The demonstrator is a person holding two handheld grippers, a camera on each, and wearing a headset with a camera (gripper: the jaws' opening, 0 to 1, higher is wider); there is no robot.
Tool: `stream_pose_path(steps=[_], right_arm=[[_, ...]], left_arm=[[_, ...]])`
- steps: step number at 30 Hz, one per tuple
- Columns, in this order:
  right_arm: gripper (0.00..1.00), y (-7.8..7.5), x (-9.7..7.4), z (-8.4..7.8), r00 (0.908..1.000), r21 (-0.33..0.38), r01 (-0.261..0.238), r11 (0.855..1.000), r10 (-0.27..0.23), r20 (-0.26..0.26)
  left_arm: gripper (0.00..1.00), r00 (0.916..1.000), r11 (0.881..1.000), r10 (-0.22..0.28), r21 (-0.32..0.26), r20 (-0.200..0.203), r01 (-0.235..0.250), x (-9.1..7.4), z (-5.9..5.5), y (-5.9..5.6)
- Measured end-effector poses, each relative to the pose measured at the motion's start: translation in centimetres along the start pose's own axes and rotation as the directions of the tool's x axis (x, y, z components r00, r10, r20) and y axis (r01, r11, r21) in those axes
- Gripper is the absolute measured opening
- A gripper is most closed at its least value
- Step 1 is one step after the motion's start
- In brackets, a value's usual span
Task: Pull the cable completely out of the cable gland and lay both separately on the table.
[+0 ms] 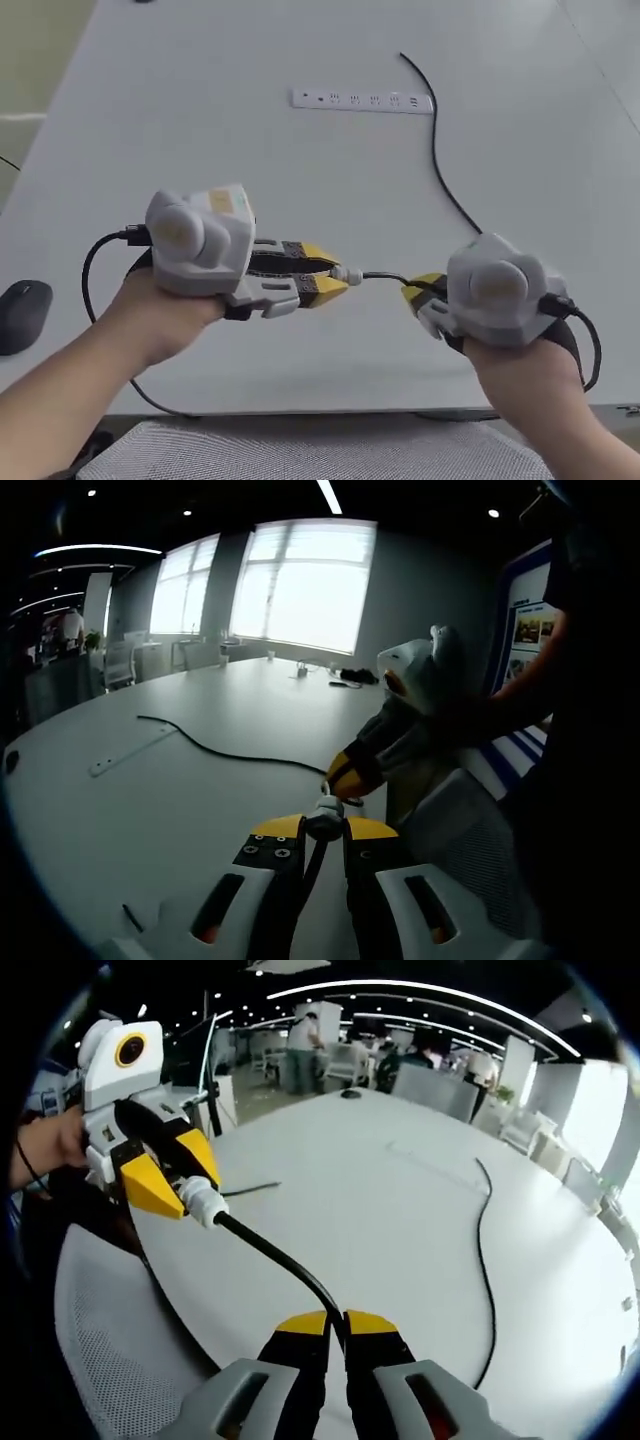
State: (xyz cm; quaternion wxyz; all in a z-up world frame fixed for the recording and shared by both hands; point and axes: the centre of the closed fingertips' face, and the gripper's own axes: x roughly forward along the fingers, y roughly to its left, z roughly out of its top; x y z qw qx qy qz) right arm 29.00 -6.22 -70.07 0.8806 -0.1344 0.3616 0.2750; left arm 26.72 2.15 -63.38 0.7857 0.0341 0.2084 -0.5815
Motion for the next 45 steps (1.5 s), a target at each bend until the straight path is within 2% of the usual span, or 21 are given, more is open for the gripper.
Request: stream_pose_path(steps=[6,8,11,13,16,22,26,29,32,35,38,42,44,45], right_arm=[[0.0,-0.5,0.4,-2.0,0.9995,0.125,0.007,0.992,-0.003,-0.033],[0.0,-0.5,0.6,-2.8,0.999,0.206,0.0,0.978,0.009,-0.043],[0.0,-0.7,0.9,-3.8,0.9981,0.221,0.006,0.975,0.008,-0.062],[0.0,-0.7,0.9,-3.9,0.9981,0.25,0.002,0.968,0.013,-0.059],[0.0,-0.6,0.9,-3.9,0.9981,0.255,0.001,0.967,0.015,-0.061],[0.0,-0.2,0.4,-3.7,0.9983,0.205,-0.013,0.979,0.024,-0.052],[0.01,-0.4,-0.1,-3.2,0.9994,0.171,-0.002,0.985,0.007,-0.033],[0.01,-0.4,-0.1,-3.1,0.9995,0.15,-0.001,0.989,0.006,-0.03],[0.02,-0.2,-0.5,-2.7,0.9996,0.164,-0.014,0.986,0.017,-0.021],[0.02,-0.1,-0.9,-2.2,0.9997,0.138,-0.019,0.99,0.022,-0.015],[0.09,0.1,-1.2,-1.7,0.9997,0.112,-0.023,0.993,0.023,-0.007],[0.19,0.9,-1.8,0.0,0.9987,-0.008,-0.047,0.999,0.047,0.018],[0.2,1.8,-2.1,1.2,0.9968,-0.094,-0.068,0.993,0.072,0.037],[0.21,2.1,-2.2,1.6,0.9972,-0.129,-0.062,0.99,0.066,0.033]], left_arm=[[0.15,1.0,1.0,-0.002,0.003,-0.005,0.002,0.1,-0.1,-0.2],[0.15,0.9999,1.0,-0.002,0.009,-0.012,0.002,0.3,-0.2,-0.2],[0.15,0.9999,1.0,-0.003,0.009,-0.016,0.003,0.5,-0.3,-0.4],[0.15,0.9998,1.0,-0.003,0.012,-0.017,0.004,0.7,-0.3,-0.5],[0.15,0.9998,1.0,-0.006,0.015,-0.018,0.006,0.8,-0.4,-0.5],[0.15,0.9999,1.0,0.007,0.016,-0.015,-0.007,0.4,-0.3,-0.1],[0.15,0.9998,1.0,0.018,0.01,-0.01,-0.018,0.2,-0.3,0.1],[0.15,0.9998,1.0,0.021,0.008,-0.007,-0.021,0.2,-0.2,0.1],[0.15,0.9998,1.0,0.021,0.004,-0.007,-0.021,0.1,-0.1,0.2],[0.15,0.9996,1.0,0.027,-0.001,-0.005,-0.027,0.1,-0.1,0.6],[0.15,0.9996,1.0,0.028,0.0,-0.006,-0.028,0.1,-0.1,0.7],[0.15,0.9996,1.0,0.02,0.002,-0.019,-0.02,0.2,-0.4,0.7],[0.15,0.9996,1.0,0.02,0.0,-0.019,-0.02,0.2,-0.4,0.7],[0.15,0.9997,1.0,0.019,0.0,-0.018,-0.019,0.3,-0.4,0.6]])
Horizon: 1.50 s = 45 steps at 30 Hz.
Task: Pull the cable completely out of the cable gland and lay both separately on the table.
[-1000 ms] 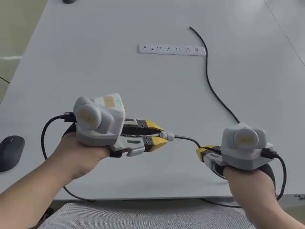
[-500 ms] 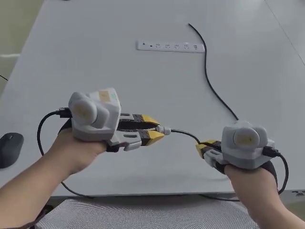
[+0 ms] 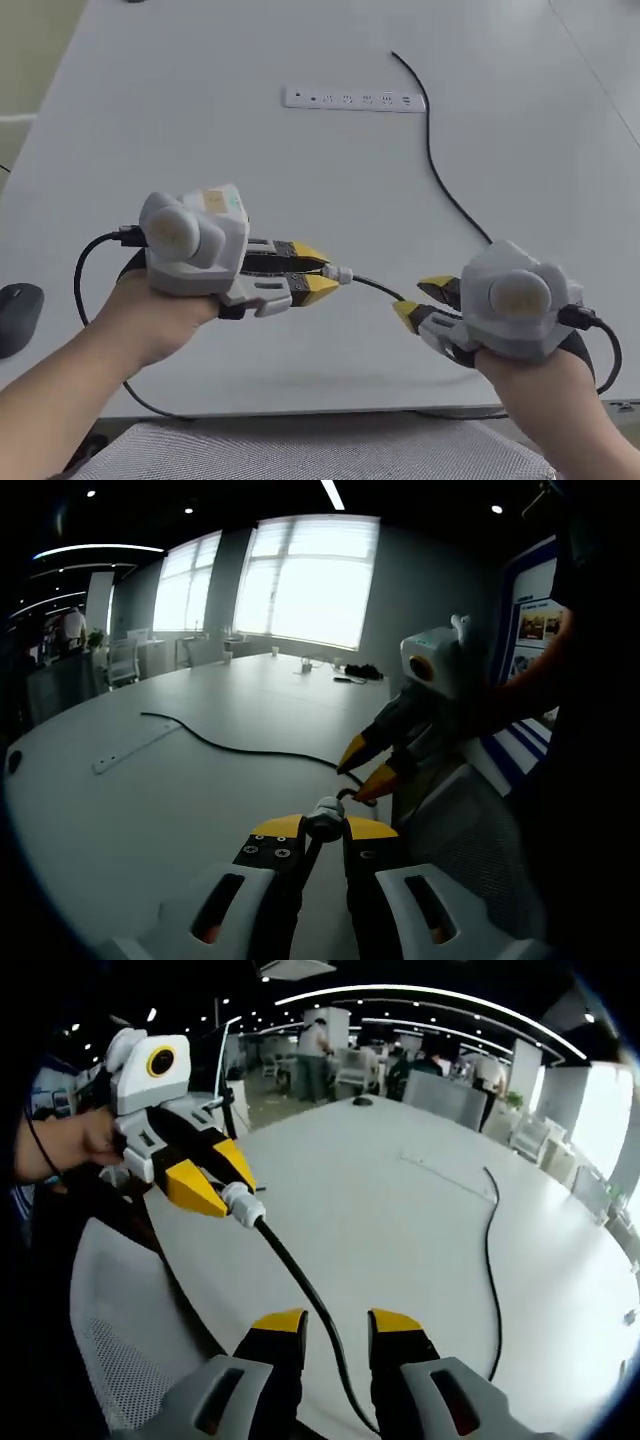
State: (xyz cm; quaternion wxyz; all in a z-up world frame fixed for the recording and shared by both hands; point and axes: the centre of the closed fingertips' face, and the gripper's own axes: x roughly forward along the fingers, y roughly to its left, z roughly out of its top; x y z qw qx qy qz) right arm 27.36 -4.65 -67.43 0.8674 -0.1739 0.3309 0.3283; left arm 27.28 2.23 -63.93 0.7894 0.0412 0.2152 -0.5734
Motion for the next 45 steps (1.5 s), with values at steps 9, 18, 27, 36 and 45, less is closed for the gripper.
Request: stream_pose_path(steps=[9,18,27,36,45], right_arm=[[0.18,2.1,0.6,3.4,0.999,-0.167,-0.038,0.985,0.041,0.018],[0.14,3.0,1.1,4.4,0.9986,-0.268,-0.043,0.962,0.05,0.02],[0.09,3.5,1.3,4.2,0.9986,-0.313,-0.046,0.949,0.052,0.01],[0.01,3.8,1.2,4.3,0.9985,-0.339,-0.031,0.94,0.045,0.033],[0.0,3.1,1.2,3.5,0.9991,-0.294,-0.031,0.955,0.038,0.02]], left_arm=[[0.15,1.0,1.0,-0.001,-0.003,-0.001,0.001,0.0,0.1,-0.1],[0.15,1.0,1.0,-0.002,0.0,-0.005,0.002,0.0,0.1,-0.1],[0.15,1.0,1.0,-0.002,-0.002,-0.004,0.002,0.1,0.1,-0.3],[0.15,1.0,1.0,0.006,-0.005,0.006,-0.006,-0.1,0.3,-0.3],[0.15,0.9999,1.0,0.006,-0.007,0.008,-0.006,-0.2,0.2,-0.4]])
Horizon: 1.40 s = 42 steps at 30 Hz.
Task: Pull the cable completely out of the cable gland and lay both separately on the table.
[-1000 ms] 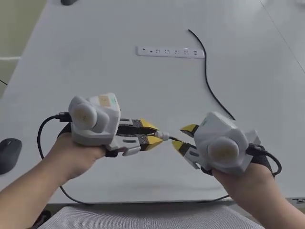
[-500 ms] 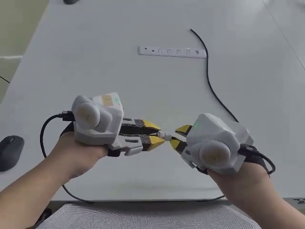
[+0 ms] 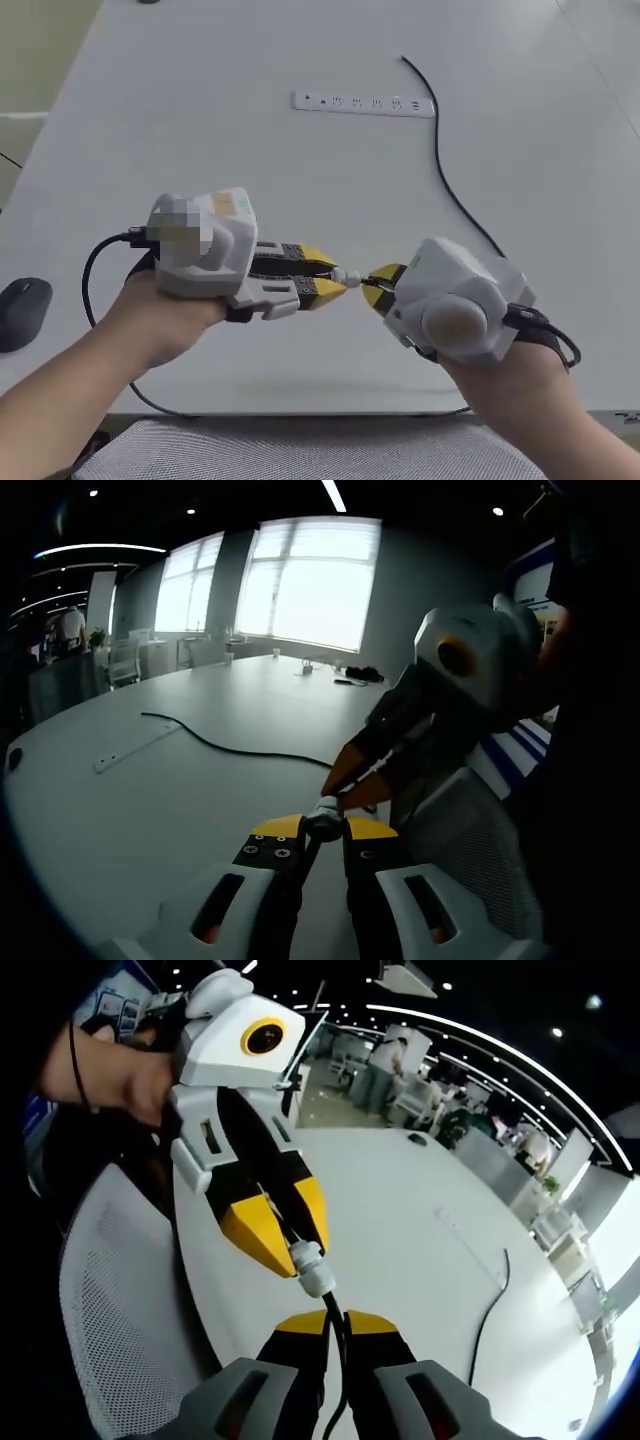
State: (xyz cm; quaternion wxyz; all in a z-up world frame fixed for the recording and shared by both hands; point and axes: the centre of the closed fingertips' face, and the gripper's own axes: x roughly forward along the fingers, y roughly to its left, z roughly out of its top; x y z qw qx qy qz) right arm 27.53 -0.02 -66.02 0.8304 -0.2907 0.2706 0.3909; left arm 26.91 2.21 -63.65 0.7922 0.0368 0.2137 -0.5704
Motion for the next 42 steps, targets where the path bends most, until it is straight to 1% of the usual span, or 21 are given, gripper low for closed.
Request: stream_pose_path(steps=[7,9,15,17,19,21,24,25,26,29,30,31,32,34,36,37,38,39,40,41,42], right_arm=[[0.0,-0.1,0.0,-0.4,1.0,0.057,0.005,0.998,-0.005,0.004],[0.0,-0.2,-0.1,-0.5,0.9999,0.091,0.006,0.996,-0.007,0.013],[0.0,-0.9,0.1,-1.6,0.9995,0.109,0.03,0.994,-0.029,-0.008],[0.0,-1.3,0.1,-2.2,0.9992,0.125,0.039,0.991,-0.037,-0.018],[0.0,-1.8,0.1,-2.9,0.9983,0.153,0.054,0.987,-0.05,-0.029],[0.0,-2.2,0.3,-3.6,0.9976,0.195,0.064,0.979,-0.057,-0.04],[0.0,-2.5,0.4,-4.6,0.9969,0.237,0.071,0.969,-0.061,-0.049],[0.0,-2.5,0.5,-4.8,0.9969,0.26,0.072,0.963,-0.061,-0.05],[0.0,-2.5,0.6,-5.2,0.9968,0.293,0.072,0.953,-0.058,-0.054],[0.0,-2.8,0.8,-6.1,0.9959,0.343,0.081,0.936,-0.062,-0.066],[0.0,-2.8,0.9,-6.3,0.9959,0.366,0.082,0.927,-0.062,-0.066],[0.0,-2.8,1.0,-6.6,0.9961,0.414,0.081,0.907,-0.059,-0.066],[0.0,-2.8,1.0,-7.0,0.9957,0.44,0.084,0.894,-0.057,-0.073],[0.0,-3.0,1.1,-7.9,0.9942,0.469,0.096,0.878,-0.061,-0.089],[0.0,-3.0,1.2,-8.6,0.9936,0.509,0.1,0.855,-0.058,-0.097],[0.0,-2.8,1.3,-9.0,0.9937,0.537,0.097,0.838,-0.05,-0.101],[0.0,-2.8,1.4,-9.3,0.9935,0.55,0.097,0.83,-0.047,-0.103],[0.0,-2.8,1.5,-9.6,0.9932,0.558,0.099,0.824,-0.048,-0.106],[0.0,-2.7,1.5,-9.8,0.993,0.572,0.1,0.814,-0.045,-0.109],[0.0,-2.3,1.6,-10.2,0.9932,0.619,0.091,0.78,-0.026,-0.113],[0.0,-2.3,1.8,-10.4,0.9935,0.642,0.09,0.762,-0.023,-0.112]], left_arm=[[0.15,1.0,1.0,-0.001,0.006,-0.003,0.001,0.2,0.1,-0.2],[0.15,1.0,1.0,-0.001,0.006,-0.001,0.001,0.2,0.2,-0.2],[0.15,1.0,1.0,0.003,0.005,0.0,-0.003,0.1,0.3,0.0],[0.15,1.0,1.0,0.004,0.005,0.0,-0.004,0.1,0.3,0.0],[0.15,1.0,1.0,0.006,0.003,0.002,-0.006,0.1,0.3,0.1],[0.15,1.0,1.0,0.007,0.003,0.005,-0.007,0.1,0.4,0.1],[0.15,1.0,1.0,0.005,0.007,0.002,-0.005,0.2,0.3,0.1],[0.15,1.0,1.0,0.005,0.007,0.002,-0.005,0.2,0.3,0.1],[0.15,1.0,1.0,0.005,0.006,0.002,-0.005,0.2,0.3,0.1],[0.15,1.0,1.0,0.005,0.006,-0.001,-0.005,0.2,0.1,0.1],[0.15,1.0,1.0,0.005,0.006,0.0,-0.005,0.2,0.1,0.1],[0.15,1.0,1.0,0.005,0.006,0.001,-0.005,0.2,0.1,0.1],[0.15,1.0,1.0,0.006,0.005,0.002,-0.006,0.2,0.1,0.1],[0.15,1.0,1.0,0.008,0.004,0.003,-0.008,0.1,0.1,0.2],[0.15,0.9999,1.0,0.01,0.004,0.003,-0.01,0.0,0.1,0.3],[0.15,0.9999,1.0,0.011,0.004,0.004,-0.011,-0.1,0.1,0.3],[0.15,0.9999,1.0,0.012,0.005,0.003,-0.012,-0.1,0.0,0.4],[0.15,0.9999,1.0,0.012,0.006,0.002,-0.012,-0.1,0.0,0.4],[0.15,0.9999,1.0,0.012,0.007,0.001,-0.012,-0.1,0.0,0.4],[0.15,0.9999,1.0,0.011,0.006,0.001,-0.011,-0.1,-0.1,0.4],[0.15,0.9999,1.0,0.01,0.005,0.0,-0.01,-0.1,-0.1,0.3]])
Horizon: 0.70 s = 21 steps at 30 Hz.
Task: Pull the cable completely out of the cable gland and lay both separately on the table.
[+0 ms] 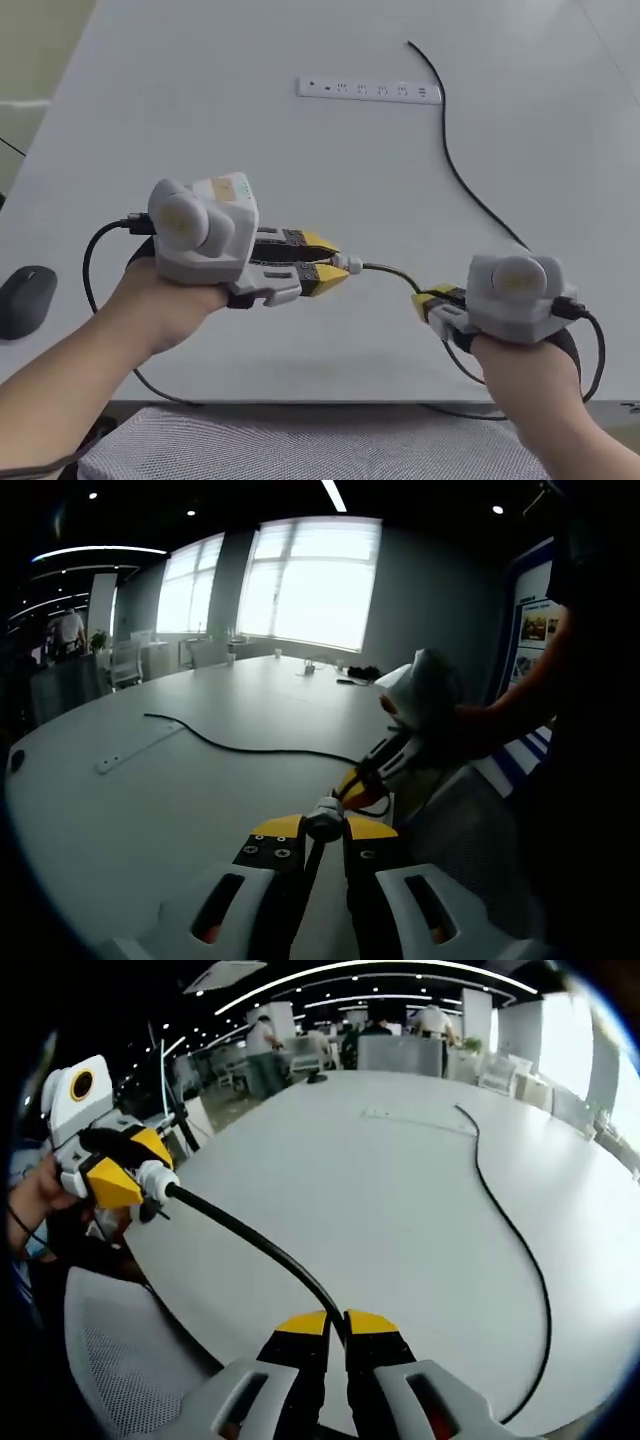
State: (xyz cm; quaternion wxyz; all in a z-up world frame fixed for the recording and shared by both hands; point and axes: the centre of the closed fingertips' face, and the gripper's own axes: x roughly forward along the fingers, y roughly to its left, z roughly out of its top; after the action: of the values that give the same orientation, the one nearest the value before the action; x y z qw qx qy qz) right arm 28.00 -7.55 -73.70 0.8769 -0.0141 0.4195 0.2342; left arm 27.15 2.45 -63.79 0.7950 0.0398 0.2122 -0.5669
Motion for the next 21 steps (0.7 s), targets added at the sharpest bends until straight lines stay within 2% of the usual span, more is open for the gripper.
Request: stream_pose_path(steps=[2,4,10,13,21], right_arm=[[0.0,-0.39,0.27,-0.52,0.9999,0.056,0.0,0.998,0.0,-0.011],[0.0,-0.49,0.38,-0.52,1.0,0.083,-0.008,0.996,0.008,-0.001],[0.01,-0.13,0.17,-0.37,1.0,0.048,-0.006,0.999,0.006,-0.002],[0.01,0.28,0.16,-0.29,0.9998,-0.017,-0.021,1.0,0.021,-0.004],[0.02,0.28,-0.4,0.12,0.9999,-0.059,-0.004,0.998,0.005,0.016]], left_arm=[[0.15,1.0,1.0,-0.001,0.0,-0.001,0.001,0.04,-0.09,-0.05],[0.15,1.0,1.0,-0.003,-0.002,-0.003,0.003,0.08,-0.16,-0.1],[0.15,1.0,1.0,-0.003,-0.002,-0.002,0.003,-0.01,-0.18,0.0],[0.15,1.0,1.0,0.001,-0.009,0.003,-0.001,-0.17,-0.1,0.25],[0.15,1.0,1.0,0.007,-0.016,0.005,-0.007,-0.39,-0.04,0.42]])
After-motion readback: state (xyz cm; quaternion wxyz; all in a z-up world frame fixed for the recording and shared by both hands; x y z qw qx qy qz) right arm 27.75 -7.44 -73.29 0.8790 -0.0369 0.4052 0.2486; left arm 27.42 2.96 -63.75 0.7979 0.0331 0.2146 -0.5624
